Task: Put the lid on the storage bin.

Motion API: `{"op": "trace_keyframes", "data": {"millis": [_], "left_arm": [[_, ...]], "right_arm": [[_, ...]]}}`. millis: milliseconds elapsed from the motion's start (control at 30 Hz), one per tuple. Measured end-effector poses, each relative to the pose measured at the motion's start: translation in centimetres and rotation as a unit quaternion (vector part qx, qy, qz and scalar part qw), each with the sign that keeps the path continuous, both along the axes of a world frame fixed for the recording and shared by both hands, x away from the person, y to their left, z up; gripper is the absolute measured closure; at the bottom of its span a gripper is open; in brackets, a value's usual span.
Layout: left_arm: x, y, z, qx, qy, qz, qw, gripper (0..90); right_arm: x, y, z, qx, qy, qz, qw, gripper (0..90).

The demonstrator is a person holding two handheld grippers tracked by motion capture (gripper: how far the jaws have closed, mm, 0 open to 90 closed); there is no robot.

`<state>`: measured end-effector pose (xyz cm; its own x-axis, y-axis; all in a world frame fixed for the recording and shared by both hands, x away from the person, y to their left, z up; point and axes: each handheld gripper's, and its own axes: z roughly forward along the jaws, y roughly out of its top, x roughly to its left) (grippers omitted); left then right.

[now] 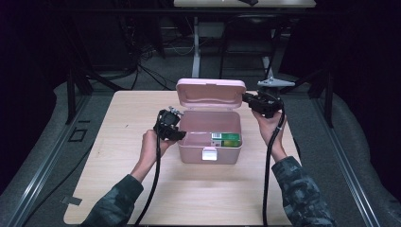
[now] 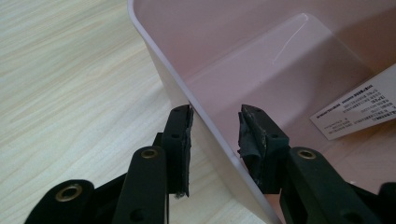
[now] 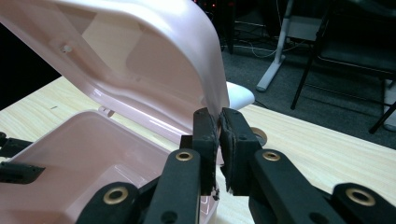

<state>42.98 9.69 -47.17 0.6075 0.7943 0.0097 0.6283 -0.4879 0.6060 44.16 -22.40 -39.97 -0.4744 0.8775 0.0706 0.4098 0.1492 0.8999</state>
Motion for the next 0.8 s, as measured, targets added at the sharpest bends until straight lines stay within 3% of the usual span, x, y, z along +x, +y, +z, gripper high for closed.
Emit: {"op": "trace_keyframes", "data": {"millis": [267,400,467,800], "left_arm": [[-0.1,0.0,0.0,-0.001,0.000,0.001,1.0000,64.5],[-0.1,0.2,0.2,-0.011,-0.001,-0.005,0.9999,63.2],[-0.2,0.5,0.5,-0.023,0.003,-0.009,0.9997,58.1],[-1.7,1.9,1.8,-0.043,-0.006,-0.010,0.9990,32.0]], "right_arm": [[-0.7,-0.1,-0.1,-0.002,0.004,0.005,1.0000,84.2],[-1.1,-0.1,-0.2,0.002,0.008,0.007,0.9999,83.8],[-1.2,-0.2,-0.2,0.004,0.009,0.009,0.9999,83.8],[-2.1,-0.3,-0.5,0.005,0.021,0.015,0.9996,82.7]]}}
